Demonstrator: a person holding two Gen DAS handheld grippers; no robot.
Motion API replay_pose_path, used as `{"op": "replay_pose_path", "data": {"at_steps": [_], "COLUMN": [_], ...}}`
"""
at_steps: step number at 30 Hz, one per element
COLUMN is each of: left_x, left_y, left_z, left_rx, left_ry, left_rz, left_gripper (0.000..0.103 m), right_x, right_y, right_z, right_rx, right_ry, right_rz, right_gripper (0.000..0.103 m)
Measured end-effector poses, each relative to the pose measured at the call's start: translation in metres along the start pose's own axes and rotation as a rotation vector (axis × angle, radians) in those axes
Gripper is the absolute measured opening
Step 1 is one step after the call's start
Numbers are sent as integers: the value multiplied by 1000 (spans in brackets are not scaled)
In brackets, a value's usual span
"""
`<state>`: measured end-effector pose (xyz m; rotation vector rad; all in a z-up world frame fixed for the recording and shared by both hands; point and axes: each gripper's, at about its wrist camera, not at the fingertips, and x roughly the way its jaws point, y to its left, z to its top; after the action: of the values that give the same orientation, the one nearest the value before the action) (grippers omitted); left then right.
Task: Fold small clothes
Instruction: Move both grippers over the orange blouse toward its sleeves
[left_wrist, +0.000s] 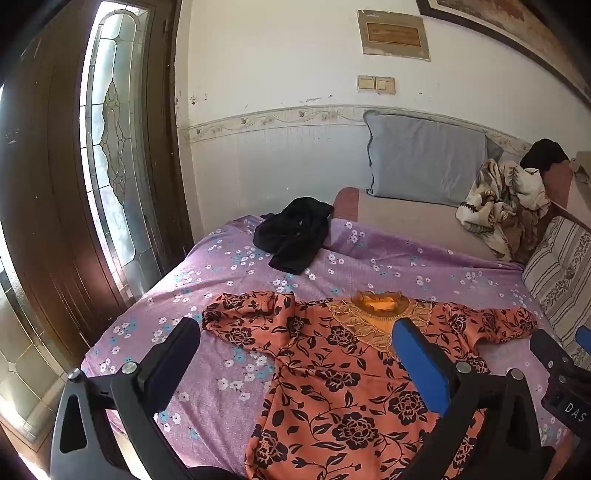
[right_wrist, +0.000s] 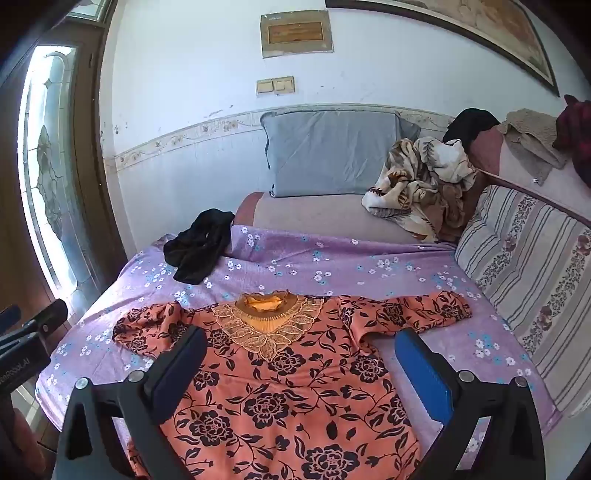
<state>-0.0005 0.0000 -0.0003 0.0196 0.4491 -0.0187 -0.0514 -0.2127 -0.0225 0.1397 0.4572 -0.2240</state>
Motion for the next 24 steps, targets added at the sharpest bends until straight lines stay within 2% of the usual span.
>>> {"op": "replay_pose_path", "data": {"at_steps": [4,5,11,24], "left_x": [-1,9,25,29], "left_y": [-8,-7,-7,10], "left_z": [-2,-6,-8,-9], "left_rx": [30,25,32,15], "left_ry": [25,50,76,63], "left_rz": [6,4,39,91], "left_gripper": [103,103,103,103], "right_x": [-5,0,20,27], "right_y": [-5,-4,14,10], "right_z": [-8,-9,-18,-20], "right_rx": [28,14,-44,-23], "right_ry": [27,51,76,99], "right_rz": [50,35,3,-6], "right_gripper": [103,103,103,103]}}
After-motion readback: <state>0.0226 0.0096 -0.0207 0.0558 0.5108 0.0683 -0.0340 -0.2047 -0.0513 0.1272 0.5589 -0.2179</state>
